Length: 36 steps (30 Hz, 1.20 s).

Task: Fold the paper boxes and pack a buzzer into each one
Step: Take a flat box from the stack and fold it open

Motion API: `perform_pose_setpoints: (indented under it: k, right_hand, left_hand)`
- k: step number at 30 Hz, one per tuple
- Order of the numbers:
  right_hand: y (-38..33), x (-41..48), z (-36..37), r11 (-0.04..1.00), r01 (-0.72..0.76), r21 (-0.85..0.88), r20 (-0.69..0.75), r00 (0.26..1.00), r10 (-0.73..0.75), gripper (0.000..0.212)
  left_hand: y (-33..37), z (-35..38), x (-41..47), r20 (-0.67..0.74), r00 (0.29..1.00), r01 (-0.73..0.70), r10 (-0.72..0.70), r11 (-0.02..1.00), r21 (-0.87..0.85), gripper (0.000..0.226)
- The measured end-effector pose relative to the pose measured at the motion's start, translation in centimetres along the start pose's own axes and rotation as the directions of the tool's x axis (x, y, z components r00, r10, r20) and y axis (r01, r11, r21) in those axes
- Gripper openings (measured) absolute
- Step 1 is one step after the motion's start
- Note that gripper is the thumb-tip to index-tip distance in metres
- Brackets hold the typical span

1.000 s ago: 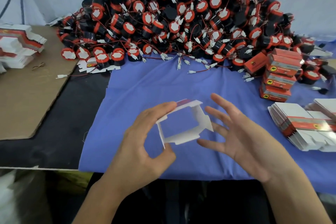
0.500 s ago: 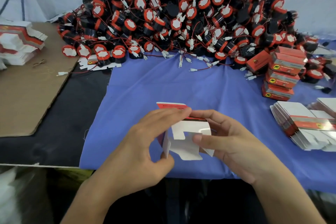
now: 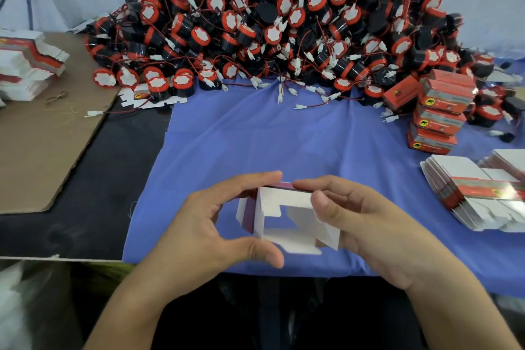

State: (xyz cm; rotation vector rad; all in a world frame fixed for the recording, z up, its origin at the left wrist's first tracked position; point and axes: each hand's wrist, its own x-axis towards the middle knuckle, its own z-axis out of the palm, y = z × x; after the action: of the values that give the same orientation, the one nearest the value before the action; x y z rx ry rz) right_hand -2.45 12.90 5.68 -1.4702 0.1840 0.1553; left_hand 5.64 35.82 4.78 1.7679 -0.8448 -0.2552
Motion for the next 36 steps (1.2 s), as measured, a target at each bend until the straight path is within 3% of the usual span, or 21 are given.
perform_pose_setpoints:
  k: [4, 8, 12, 16, 21, 26, 28, 36]
  right_hand:
    - [0.2, 0.2, 1.2, 0.998, 0.036, -0.060, -0.140, 0.989, -0.044, 0.012]
    - [0.2, 0.1, 1.8, 0.984, 0.106, -0.142, -0.220, 0.966, -0.135, 0.008]
    - [0.3, 0.0, 2.2, 0.969, 0.124, -0.213, -0.269, 0.946, -0.180, 0.009]
    - [0.0, -0.3, 1.9, 0.977, 0.122, -0.175, -0.272, 0.948, -0.167, 0.011]
    - [-0.5, -0.7, 1.9, 0.979, 0.122, -0.164, -0.225, 0.962, -0.158, 0.013]
    - [-1.2, -1.6, 0.5, 0.982, 0.125, 0.140, -0.002, 0.992, -0.126, 0.032]
    - [-0.9, -1.9, 0.1, 0.972, 0.148, 0.181, 0.046, 0.986, -0.159, 0.042]
    - [0.8, -1.1, 2.7, 0.942, 0.334, 0.012, -0.180, 0.928, -0.327, 0.036]
  left_hand:
    - [-0.2, 0.9, 0.1, -0.060, 0.997, -0.058, 0.056, 0.998, -0.031, 0.083]
    - [-0.8, 1.7, -0.1, -0.095, 0.993, -0.082, 0.075, 0.994, -0.075, 0.092]
    - [-1.3, 2.2, 0.1, -0.072, 0.991, -0.126, 0.115, 0.975, -0.181, 0.094]
    - [-1.2, 2.1, 0.3, -0.138, 0.988, -0.118, 0.069, 0.915, -0.387, 0.077]
    - [-1.0, 3.0, 0.4, -0.271, 0.963, -0.073, -0.006, 0.957, -0.281, 0.041]
    - [-0.9, 3.1, 0.3, -0.360, 0.931, -0.048, -0.061, 0.956, -0.289, 0.037]
    - [-0.8, 3.0, 0.2, -0.378, 0.923, -0.057, -0.067, 0.950, -0.306, 0.036]
    - [-0.6, 3.7, 0.0, -0.488, 0.872, -0.141, -0.019, 0.948, -0.287, 0.026]
